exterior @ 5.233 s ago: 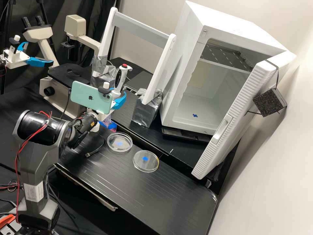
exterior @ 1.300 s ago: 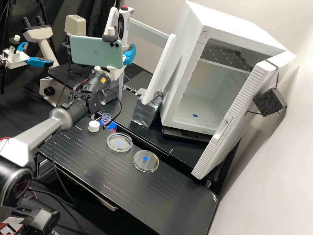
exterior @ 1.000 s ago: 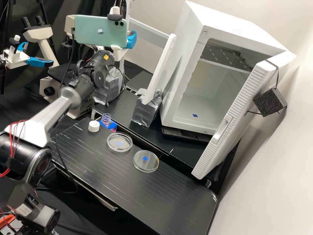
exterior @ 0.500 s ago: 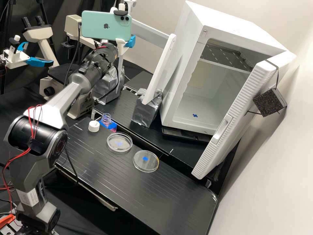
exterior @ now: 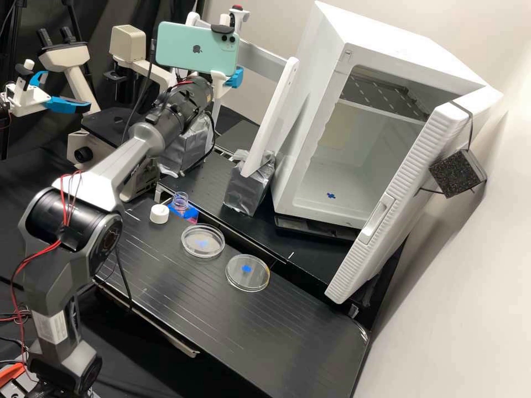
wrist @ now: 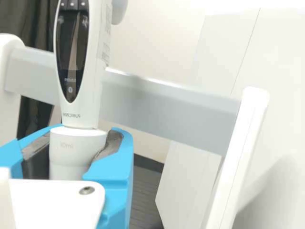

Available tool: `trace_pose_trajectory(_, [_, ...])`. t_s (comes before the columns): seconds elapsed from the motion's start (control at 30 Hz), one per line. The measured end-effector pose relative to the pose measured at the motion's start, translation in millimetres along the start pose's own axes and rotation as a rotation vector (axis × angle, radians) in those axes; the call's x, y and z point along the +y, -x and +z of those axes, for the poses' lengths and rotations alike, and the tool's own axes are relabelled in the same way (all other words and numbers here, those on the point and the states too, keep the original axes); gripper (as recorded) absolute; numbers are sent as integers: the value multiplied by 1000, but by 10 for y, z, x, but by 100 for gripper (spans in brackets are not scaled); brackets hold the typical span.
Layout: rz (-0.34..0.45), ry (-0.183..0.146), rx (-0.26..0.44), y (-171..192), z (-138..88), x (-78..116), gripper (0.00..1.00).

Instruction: Use the pipette

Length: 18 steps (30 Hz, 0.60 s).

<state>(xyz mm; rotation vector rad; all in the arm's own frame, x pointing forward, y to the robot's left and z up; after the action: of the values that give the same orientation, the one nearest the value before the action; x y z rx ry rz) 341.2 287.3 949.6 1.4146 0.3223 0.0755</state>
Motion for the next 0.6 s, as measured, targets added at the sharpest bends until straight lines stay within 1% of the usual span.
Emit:
trace_pose_trajectory(0.23, [-44, -14, -42, -114, 61, -61, 0])
trace_pose_trajectory(0.3, [-48, -28, -44, -120, 64, -66, 0])
trace_pose_trajectory(0.47, [-55, -29, -50, -136, 79, -83, 0])
trace_pose_trajectory(0.53, [-53, -13, -53, -136, 82, -81, 0])
trace_pose_trajectory(0.6, [-52, -7, -57, -136, 80, -84, 0])
